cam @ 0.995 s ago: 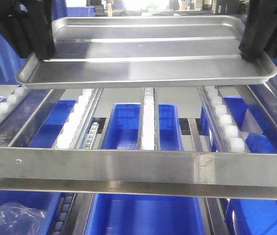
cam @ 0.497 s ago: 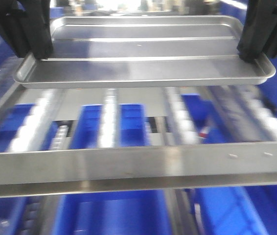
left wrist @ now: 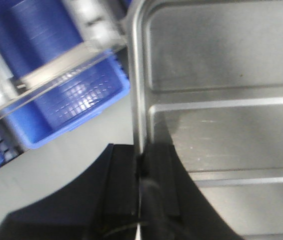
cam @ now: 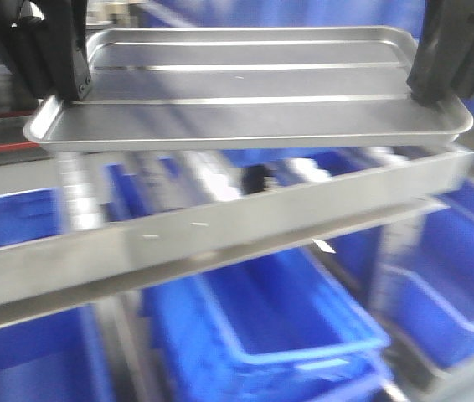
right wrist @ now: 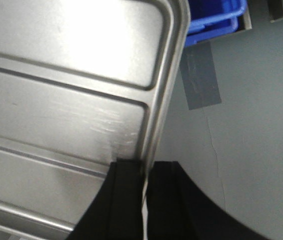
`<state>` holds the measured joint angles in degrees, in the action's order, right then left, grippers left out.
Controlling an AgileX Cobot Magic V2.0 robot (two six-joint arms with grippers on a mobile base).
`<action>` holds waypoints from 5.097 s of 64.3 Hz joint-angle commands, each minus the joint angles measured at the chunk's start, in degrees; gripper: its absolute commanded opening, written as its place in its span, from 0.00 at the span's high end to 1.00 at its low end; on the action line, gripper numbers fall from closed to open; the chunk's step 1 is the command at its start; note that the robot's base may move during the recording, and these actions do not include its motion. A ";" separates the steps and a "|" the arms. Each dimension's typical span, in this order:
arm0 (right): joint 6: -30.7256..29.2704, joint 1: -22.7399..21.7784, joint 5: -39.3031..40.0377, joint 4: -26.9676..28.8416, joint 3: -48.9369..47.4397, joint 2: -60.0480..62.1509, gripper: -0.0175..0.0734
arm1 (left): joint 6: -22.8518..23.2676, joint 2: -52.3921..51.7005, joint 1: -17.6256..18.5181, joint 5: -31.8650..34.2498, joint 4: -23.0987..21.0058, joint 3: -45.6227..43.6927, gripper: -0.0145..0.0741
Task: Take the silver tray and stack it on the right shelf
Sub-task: 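Hold the tray level with both grippers while the base drives across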
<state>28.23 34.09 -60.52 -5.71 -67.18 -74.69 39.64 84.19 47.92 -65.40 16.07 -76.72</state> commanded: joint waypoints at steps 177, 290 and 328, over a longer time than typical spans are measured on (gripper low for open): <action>-1.54 0.06 3.76 -0.97 -1.82 1.95 0.75 | -1.73 -2.14 1.00 1.05 0.22 -1.46 0.95; -1.54 0.06 3.76 -0.97 -1.82 1.78 0.75 | -1.73 -2.14 1.00 1.17 0.32 -1.46 0.95; -1.54 0.06 3.76 -0.97 -1.82 1.78 0.75 | -1.73 -2.14 1.00 1.35 0.32 -1.46 0.95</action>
<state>28.23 34.09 -61.06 -5.90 -67.18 -74.69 39.64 84.19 48.14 -65.09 15.73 -76.72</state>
